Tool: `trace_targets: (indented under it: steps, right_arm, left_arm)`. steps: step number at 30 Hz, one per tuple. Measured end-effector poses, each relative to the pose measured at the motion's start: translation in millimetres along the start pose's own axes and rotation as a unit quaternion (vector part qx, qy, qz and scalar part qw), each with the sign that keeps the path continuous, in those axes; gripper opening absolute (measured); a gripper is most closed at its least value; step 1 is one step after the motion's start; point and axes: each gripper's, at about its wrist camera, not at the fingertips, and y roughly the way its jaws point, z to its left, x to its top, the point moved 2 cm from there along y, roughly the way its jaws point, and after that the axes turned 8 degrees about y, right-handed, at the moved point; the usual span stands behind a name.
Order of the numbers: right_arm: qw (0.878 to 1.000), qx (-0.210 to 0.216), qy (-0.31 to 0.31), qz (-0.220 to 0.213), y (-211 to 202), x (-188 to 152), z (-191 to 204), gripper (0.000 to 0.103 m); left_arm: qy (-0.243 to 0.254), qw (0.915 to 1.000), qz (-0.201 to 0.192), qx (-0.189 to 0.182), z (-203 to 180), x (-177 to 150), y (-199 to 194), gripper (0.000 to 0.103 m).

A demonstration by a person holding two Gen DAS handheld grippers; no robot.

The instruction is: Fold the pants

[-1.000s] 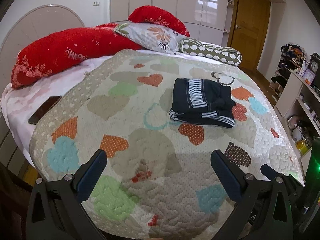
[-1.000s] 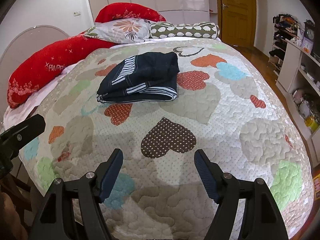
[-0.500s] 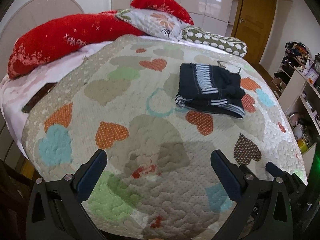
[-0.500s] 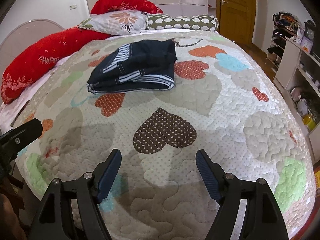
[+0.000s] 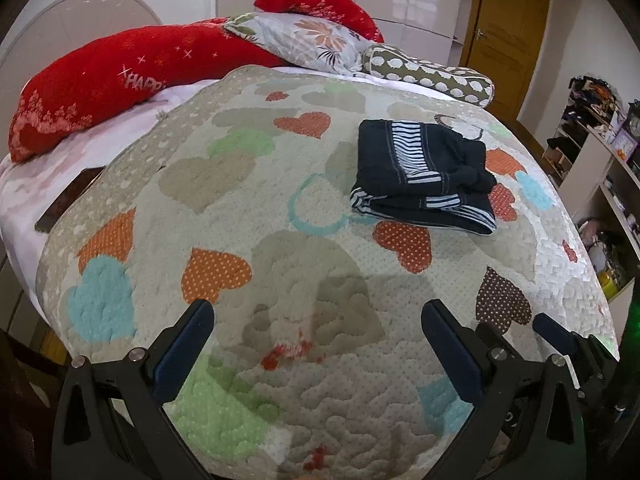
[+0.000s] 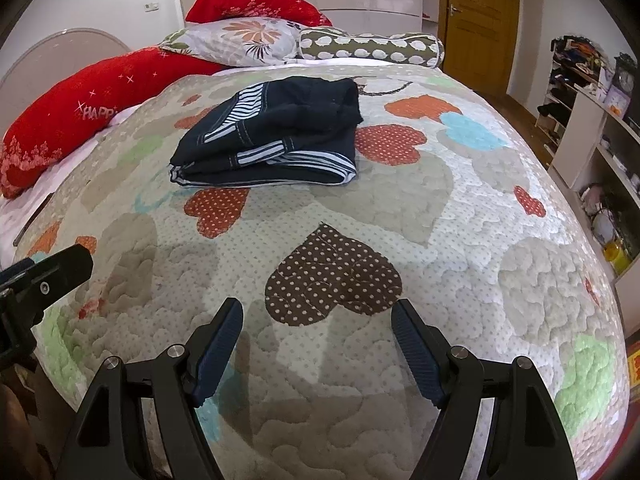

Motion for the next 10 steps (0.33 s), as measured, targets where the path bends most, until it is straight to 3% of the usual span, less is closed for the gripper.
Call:
trace_targets:
  steps: [10]
  right_arm:
    - [1.0, 0.009, -0.014, -0.002, 7, 10, 9, 0.081]
  left_arm:
    - [0.025, 0.9996, -0.007, -0.005, -10, 15, 5, 0.103]
